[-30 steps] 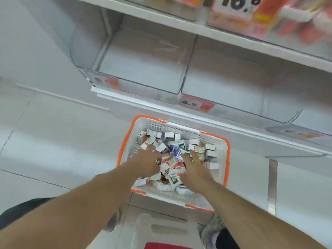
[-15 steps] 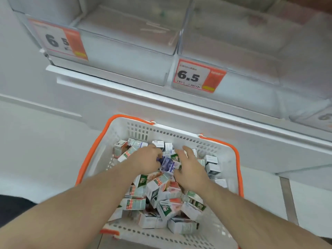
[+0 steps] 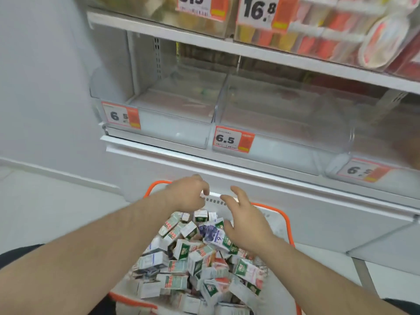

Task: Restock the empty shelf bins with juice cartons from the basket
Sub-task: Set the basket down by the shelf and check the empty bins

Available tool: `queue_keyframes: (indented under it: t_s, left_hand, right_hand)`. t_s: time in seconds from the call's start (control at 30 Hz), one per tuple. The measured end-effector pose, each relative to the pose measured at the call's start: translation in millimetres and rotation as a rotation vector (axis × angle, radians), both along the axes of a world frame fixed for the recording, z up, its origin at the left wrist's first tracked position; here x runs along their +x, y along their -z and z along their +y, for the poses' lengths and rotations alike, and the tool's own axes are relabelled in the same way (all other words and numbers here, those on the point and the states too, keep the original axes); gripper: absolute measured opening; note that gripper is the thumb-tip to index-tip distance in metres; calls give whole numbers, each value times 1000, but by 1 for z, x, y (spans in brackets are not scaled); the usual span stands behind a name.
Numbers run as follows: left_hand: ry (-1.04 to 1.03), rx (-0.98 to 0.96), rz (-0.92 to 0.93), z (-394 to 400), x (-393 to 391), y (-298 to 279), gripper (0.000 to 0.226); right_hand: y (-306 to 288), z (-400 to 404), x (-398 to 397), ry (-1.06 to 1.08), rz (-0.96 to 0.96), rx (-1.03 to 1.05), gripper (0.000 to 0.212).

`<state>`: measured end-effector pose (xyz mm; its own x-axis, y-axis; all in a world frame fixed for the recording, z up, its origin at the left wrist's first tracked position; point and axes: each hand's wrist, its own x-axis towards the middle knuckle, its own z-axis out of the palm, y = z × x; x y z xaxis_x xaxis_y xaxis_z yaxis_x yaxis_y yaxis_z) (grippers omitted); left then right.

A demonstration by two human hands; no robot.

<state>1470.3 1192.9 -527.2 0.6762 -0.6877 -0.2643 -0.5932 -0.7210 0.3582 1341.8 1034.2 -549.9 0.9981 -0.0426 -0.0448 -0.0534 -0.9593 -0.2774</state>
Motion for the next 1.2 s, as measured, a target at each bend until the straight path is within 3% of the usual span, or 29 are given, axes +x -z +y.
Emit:
queue_keyframes:
  t_s: [0.17, 0.27, 0.43, 0.67, 0.77, 0.9, 1.03, 1.2]
  left_hand:
    - [-16, -59, -79, 29, 6, -39, 31]
    - [-84, -208, -19, 37, 17, -52, 29]
    - [-381, -623, 221, 40, 39, -61, 24]
    - [-836, -1049, 723, 41, 64, -61, 9]
    - [-978, -1161, 822, 44, 76, -59, 23]
    - [-1093, -1278, 914, 47, 85, -60, 40]
    - [-1092, -1278, 943, 49, 87, -60, 61]
    - [-1003, -1268, 881, 51, 91, -65, 71]
  right_hand:
    - [-42, 18, 13, -29, -87, -92, 60]
    - [-61, 28, 26, -34, -89, -92, 60]
    - [-92, 41, 65, -26, -159, 28, 59]
    - [-120, 66, 138, -102, -275, 64, 52]
    - [-122, 79, 163, -29, -278, 142, 56]
    - [-122, 91, 191, 73, -101, 116, 58]
    - [-125, 95, 220, 172, -32, 50, 23]
    - [-138, 97, 219, 215, -146, 106, 28]
